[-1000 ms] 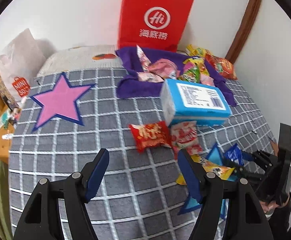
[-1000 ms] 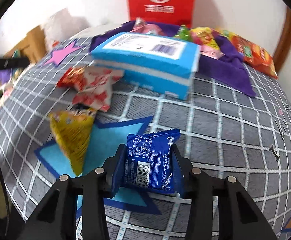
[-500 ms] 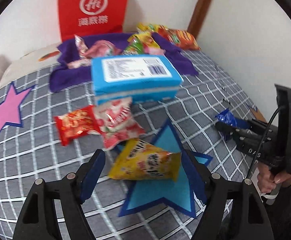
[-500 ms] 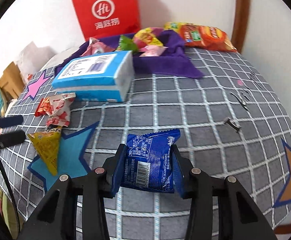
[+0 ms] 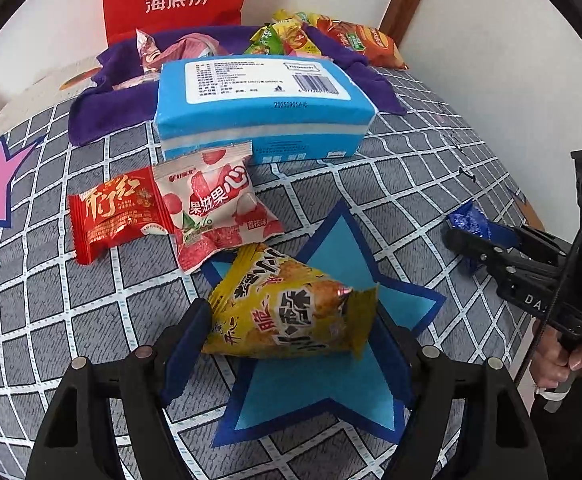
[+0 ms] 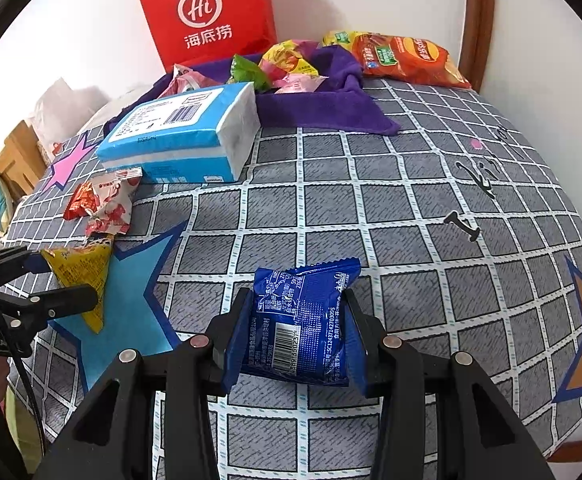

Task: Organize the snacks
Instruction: 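Grasp the blue snack packet with the right tool while the left tool grasps the yellow chip bag, then lift both held snacks over the tissue box onto the purple towel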

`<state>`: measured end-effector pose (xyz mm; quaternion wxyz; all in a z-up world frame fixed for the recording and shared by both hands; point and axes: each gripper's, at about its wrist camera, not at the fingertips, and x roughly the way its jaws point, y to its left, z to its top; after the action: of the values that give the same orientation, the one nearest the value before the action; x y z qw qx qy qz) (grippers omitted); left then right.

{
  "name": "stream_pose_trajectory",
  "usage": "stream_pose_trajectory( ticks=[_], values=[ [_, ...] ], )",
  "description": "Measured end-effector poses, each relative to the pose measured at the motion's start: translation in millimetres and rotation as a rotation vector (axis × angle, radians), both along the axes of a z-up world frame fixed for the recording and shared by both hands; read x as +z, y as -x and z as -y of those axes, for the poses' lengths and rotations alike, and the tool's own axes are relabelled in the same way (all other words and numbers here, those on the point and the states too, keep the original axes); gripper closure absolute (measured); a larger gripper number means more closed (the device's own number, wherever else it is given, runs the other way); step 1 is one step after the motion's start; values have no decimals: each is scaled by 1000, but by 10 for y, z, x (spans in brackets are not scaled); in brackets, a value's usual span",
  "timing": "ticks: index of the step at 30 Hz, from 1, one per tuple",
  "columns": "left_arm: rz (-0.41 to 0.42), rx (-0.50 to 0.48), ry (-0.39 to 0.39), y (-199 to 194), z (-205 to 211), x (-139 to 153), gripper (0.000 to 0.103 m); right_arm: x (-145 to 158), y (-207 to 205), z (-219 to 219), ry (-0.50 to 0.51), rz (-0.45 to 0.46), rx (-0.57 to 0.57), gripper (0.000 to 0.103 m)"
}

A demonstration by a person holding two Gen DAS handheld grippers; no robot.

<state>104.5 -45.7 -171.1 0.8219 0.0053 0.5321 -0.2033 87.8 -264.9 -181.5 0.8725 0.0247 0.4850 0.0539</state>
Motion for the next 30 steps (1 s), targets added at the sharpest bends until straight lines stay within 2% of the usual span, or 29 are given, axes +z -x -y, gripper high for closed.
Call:
stream_pose_trajectory(
  ticks=[2, 5, 13, 22, 30],
  values=[
    [8, 1, 3, 5, -10, 4, 41, -1, -10, -21, 0, 0, 7, 60],
    [12, -2, 25, 17, -51, 41, 46, 36, -17, -44, -3, 7, 14, 60],
    [55, 13, 53, 22, -221, 302, 47, 280, -39, -114, 11, 47, 31, 60],
    [126, 50, 75, -59, -440, 680, 52, 687, -202, -240, 21, 112, 50, 60],
    [145, 94, 110, -186, -657, 803, 53, 869, -424, -391, 21, 137, 80, 60]
  ],
)
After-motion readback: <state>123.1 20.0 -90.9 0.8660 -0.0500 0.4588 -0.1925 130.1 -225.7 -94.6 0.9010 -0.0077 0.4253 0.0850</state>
